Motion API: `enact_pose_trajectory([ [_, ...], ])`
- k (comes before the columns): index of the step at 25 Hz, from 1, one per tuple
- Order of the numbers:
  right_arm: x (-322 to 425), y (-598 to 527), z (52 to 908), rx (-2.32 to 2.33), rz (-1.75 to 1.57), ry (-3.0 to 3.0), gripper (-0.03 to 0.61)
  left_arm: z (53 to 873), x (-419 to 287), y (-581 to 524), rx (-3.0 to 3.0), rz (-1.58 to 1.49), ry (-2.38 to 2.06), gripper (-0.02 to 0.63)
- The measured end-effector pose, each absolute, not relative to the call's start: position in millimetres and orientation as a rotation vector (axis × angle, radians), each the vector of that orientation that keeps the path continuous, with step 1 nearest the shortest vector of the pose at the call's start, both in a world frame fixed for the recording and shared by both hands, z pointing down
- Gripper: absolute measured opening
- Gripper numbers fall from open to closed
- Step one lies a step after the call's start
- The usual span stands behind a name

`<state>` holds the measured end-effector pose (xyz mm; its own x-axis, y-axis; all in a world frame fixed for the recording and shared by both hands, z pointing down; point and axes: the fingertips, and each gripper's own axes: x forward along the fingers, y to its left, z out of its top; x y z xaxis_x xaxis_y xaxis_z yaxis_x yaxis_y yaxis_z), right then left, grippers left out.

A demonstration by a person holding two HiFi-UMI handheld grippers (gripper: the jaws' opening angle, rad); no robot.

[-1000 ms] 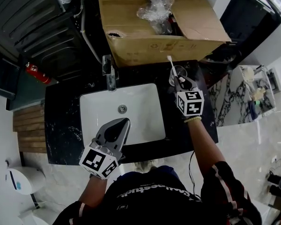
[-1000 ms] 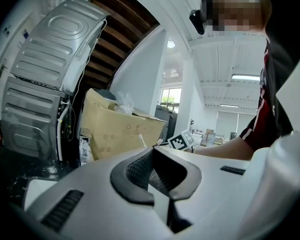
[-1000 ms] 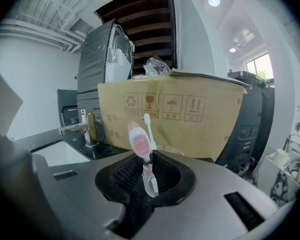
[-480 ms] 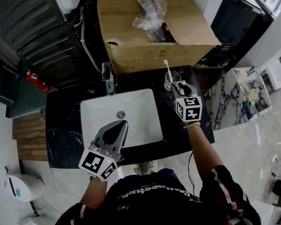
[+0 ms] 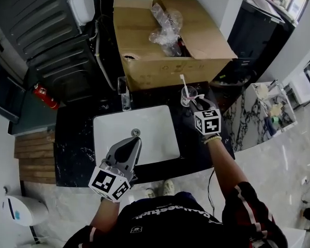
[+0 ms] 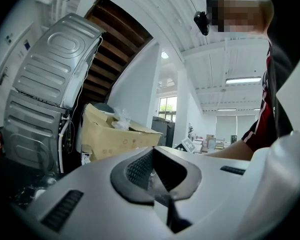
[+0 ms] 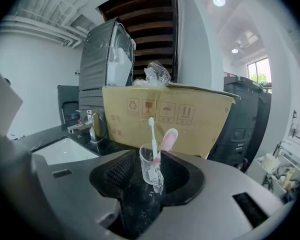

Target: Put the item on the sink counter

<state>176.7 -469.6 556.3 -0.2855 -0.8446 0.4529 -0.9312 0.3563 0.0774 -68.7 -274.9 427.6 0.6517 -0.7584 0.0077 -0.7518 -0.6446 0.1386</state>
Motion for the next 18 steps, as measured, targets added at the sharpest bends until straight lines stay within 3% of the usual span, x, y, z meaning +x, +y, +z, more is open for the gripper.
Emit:
enact_pose_trajectory([
  [12,153.0,-456.4,522.5,1.561,0.245,-2.307,0.169,415.9,-90.4,-271.3,2.722,-0.105,-1.335,0.014],
  [18,120.1,-413.6,457.3,1.538,0.149,-2.498,0.117,401.8,-93.0,-275.5,2.744,-0.141,-1.343,0.012],
])
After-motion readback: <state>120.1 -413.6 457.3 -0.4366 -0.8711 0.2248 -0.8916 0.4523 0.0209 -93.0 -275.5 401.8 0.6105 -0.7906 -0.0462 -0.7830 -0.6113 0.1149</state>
